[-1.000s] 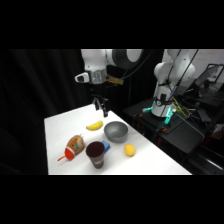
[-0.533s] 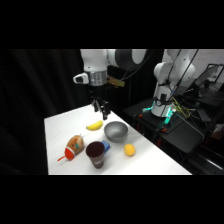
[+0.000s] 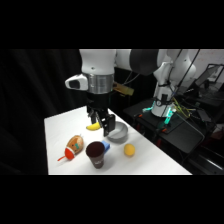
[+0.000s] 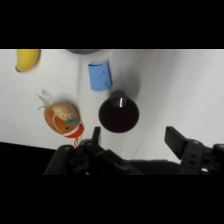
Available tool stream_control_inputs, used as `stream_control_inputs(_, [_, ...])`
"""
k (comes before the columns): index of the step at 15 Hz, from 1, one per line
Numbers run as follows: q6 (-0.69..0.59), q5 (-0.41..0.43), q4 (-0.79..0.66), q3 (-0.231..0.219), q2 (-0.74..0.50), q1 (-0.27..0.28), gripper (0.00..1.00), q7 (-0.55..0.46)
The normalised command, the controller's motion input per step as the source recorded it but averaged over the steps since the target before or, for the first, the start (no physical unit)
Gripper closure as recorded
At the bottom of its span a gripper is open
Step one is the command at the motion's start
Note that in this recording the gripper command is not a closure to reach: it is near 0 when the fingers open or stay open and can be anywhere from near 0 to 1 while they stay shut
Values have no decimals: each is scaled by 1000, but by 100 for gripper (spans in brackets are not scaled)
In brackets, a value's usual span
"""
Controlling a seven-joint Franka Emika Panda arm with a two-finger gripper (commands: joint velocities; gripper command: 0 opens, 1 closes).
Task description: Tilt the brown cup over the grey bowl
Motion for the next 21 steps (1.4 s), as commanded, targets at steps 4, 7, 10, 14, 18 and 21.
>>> stream_control_inputs(4, [155,-75,176,42,255,124,0,83])
stream_control_inputs(7, [226,-110,38,-4,192,83,0,55])
stream_control_inputs(10, [324,-175,-58,-69,148,66,0,92])
stream_control_inputs(14, [329,-157,-39,-122,158,51,0,91])
stream_control_inputs(18, [214,-98,3,-110,120,56,100,94])
stream_control_inputs(21, [109,-80,-3,-85,25,79,100,100])
